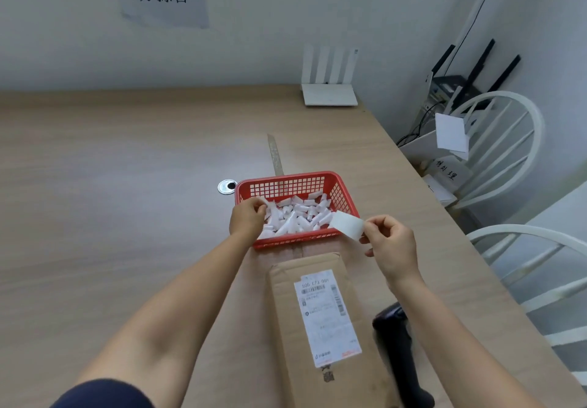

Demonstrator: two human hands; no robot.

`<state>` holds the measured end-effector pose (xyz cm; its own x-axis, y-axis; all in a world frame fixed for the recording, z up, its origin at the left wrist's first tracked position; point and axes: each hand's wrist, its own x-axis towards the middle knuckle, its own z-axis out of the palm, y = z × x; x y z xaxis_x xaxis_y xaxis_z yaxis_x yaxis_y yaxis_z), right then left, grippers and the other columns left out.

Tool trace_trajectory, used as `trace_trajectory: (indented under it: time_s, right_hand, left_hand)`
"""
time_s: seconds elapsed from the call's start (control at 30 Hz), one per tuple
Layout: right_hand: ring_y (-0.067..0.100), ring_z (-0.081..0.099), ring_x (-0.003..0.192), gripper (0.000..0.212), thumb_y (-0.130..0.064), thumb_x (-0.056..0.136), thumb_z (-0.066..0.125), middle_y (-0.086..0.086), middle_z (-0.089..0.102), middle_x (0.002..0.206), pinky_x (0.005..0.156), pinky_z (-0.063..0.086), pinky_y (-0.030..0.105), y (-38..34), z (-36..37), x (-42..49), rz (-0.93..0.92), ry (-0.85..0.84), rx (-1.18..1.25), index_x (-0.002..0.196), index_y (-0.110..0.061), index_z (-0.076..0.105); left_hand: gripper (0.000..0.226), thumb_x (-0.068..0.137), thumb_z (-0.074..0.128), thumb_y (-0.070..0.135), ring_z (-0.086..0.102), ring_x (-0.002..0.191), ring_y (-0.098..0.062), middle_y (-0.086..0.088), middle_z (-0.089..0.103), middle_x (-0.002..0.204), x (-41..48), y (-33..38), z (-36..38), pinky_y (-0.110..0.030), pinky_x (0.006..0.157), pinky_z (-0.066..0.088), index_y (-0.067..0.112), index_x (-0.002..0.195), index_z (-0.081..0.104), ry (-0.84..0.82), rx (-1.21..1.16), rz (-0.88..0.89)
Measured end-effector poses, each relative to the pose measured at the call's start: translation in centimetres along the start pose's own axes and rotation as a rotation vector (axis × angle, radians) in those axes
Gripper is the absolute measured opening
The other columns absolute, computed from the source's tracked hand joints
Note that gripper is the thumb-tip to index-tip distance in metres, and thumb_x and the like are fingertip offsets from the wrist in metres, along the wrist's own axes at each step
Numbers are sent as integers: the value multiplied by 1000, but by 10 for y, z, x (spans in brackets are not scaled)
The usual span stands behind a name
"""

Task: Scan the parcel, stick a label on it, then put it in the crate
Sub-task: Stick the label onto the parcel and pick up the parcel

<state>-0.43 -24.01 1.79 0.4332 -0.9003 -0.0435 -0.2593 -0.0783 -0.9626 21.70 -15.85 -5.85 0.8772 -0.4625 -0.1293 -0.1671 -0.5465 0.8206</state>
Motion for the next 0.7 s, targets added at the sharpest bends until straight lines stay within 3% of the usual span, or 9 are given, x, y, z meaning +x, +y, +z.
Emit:
trace_trajectory:
  time_s: [0.2, 0.3, 0.37, 0.43, 0.57, 0.7]
  right_hand:
    - [19, 54, 63, 23, -5, 82, 56, 4, 59, 64, 43, 42, 20, 5, 14, 13, 44, -41, 6, 62, -16, 57]
    - [21, 55, 65, 23, -5, 81, 56, 4, 59, 63, 49, 45, 28, 9, 19, 12, 36, -58, -11, 61, -16, 57]
    - [22, 57, 66, 22, -7, 81, 57, 3, 61, 63, 57, 49, 38, 11, 21, 11, 32, -51, -39, 62, -17, 57]
    - [22, 59, 66, 20, -10, 80, 58, 3, 62, 65, 62, 52, 40, 13, 22, 8, 1, -22, -92, 63, -18, 58]
    - [16, 56, 62, 11, -12, 82, 57, 3, 61, 67, 53, 44, 16, 13, 27, -4, -94, 6, -211, 71, -12, 59]
    - [10, 57, 61, 10, -14, 84, 57, -1, 61, 66, 50, 43, 7, 14, 30, -23, -167, -35, -234, 76, -9, 61]
  left_hand:
    - [20, 84, 59, 30, 59, 74, -24, -7, 67, 79, 8, -15, 7, -32, 67, 47, 14, 73, 61, -7, 271, -12]
    - [16, 84, 61, 30, 61, 82, -25, -7, 68, 87, 8, -16, 6, -32, 70, 49, 15, 85, 66, -5, 284, -7]
    - [25, 84, 62, 28, 63, 90, -26, -8, 70, 100, 5, -16, 6, -37, 80, 53, 15, 105, 64, -9, 215, -16]
    - [28, 84, 62, 24, 63, 87, -23, -10, 70, 102, -6, -10, 5, -37, 81, 54, 13, 110, 62, -19, 138, 22]
    - [20, 85, 61, 16, 60, 82, -15, -5, 68, 91, -61, 18, 2, -24, 78, 49, 5, 100, 68, -119, -105, 185]
    - [9, 83, 62, 14, 64, 72, -5, 4, 68, 79, -119, 36, -1, -15, 63, 52, 13, 89, 70, -331, -418, 174]
